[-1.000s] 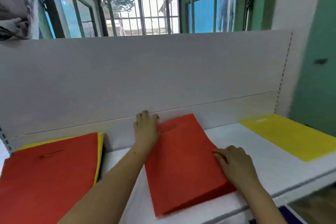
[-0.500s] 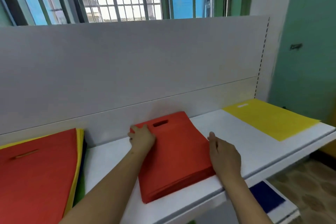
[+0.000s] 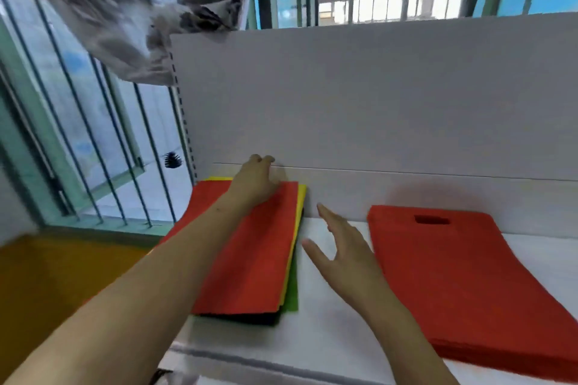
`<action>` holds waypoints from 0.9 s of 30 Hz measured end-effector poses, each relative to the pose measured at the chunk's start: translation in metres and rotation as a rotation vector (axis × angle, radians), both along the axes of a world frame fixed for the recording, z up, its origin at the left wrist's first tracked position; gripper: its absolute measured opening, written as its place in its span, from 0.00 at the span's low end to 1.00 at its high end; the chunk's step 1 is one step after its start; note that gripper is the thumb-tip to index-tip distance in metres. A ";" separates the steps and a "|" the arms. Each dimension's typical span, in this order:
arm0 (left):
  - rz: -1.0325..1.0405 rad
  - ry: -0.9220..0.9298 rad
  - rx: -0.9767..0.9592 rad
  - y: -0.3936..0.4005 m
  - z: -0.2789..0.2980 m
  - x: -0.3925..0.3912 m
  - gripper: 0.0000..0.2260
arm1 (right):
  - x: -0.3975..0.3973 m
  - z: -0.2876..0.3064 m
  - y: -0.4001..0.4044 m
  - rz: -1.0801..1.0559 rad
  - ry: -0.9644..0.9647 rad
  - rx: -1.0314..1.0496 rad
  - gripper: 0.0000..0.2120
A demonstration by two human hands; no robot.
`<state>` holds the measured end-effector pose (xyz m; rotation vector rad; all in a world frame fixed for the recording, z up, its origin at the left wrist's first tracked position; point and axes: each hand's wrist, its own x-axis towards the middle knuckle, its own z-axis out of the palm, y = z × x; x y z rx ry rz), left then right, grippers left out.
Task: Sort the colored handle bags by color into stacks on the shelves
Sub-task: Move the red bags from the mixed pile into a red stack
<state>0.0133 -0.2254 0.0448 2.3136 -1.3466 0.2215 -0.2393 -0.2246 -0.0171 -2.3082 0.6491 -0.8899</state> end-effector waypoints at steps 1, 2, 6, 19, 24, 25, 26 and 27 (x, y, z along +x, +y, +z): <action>0.077 -0.034 -0.011 0.022 -0.006 0.019 0.27 | 0.015 0.003 0.009 0.078 0.049 -0.003 0.34; 0.155 -0.057 -0.012 0.042 -0.015 0.037 0.30 | 0.027 0.005 0.017 0.126 0.102 -0.034 0.36; 0.270 0.011 0.164 0.101 -0.060 0.086 0.34 | 0.067 -0.017 0.041 0.136 0.398 -0.168 0.49; 0.460 -0.285 0.303 0.090 -0.062 0.071 0.10 | 0.085 -0.032 0.037 0.034 0.393 -0.165 0.57; 0.372 -0.494 0.505 0.090 -0.046 0.061 0.12 | 0.084 -0.027 0.033 0.076 0.427 -0.165 0.54; 0.344 -0.518 0.527 0.090 -0.038 0.062 0.11 | 0.081 -0.021 0.031 0.111 0.445 -0.134 0.50; 0.324 -0.530 0.527 0.089 -0.027 0.063 0.10 | 0.076 -0.012 0.028 0.144 0.441 -0.091 0.42; 0.309 -0.538 0.505 0.087 -0.014 0.063 0.08 | 0.070 -0.001 0.024 0.164 0.413 -0.042 0.30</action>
